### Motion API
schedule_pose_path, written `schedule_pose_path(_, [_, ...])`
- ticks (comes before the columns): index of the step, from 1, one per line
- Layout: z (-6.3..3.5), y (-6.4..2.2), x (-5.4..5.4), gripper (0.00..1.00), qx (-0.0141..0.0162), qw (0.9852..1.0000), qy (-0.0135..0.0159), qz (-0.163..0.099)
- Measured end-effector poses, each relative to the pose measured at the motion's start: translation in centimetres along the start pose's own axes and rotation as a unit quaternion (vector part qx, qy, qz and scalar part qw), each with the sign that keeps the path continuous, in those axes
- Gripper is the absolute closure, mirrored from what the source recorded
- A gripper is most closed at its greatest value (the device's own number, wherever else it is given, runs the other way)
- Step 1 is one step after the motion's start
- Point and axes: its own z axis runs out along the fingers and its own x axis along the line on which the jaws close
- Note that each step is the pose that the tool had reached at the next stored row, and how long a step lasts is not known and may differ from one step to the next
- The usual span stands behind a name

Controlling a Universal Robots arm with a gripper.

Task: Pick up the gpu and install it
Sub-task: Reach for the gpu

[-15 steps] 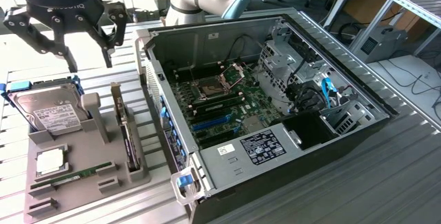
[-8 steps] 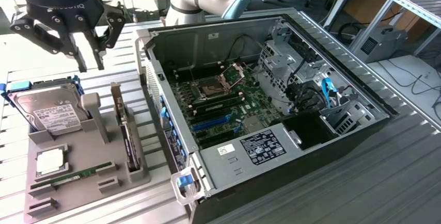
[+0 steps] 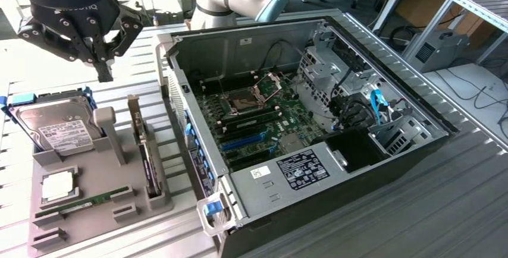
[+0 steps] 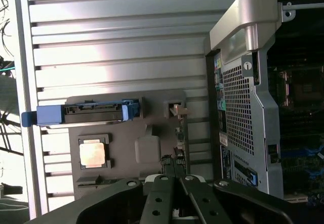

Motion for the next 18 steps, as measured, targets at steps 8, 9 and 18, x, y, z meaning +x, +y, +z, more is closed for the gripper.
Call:
schedule_pose_path(8, [0.05,-0.06,-0.02,0.89,0.0001,1.0,0.0,0.0])
schedule_pose_path(9, [0.08,-0.11,-0.03,0.89,0.0001,1.0,0.0,0.0])
schedule_pose_path(18, [0.27,-0.7,-0.1,0.89,0.0013,1.0,0.0,0.0])
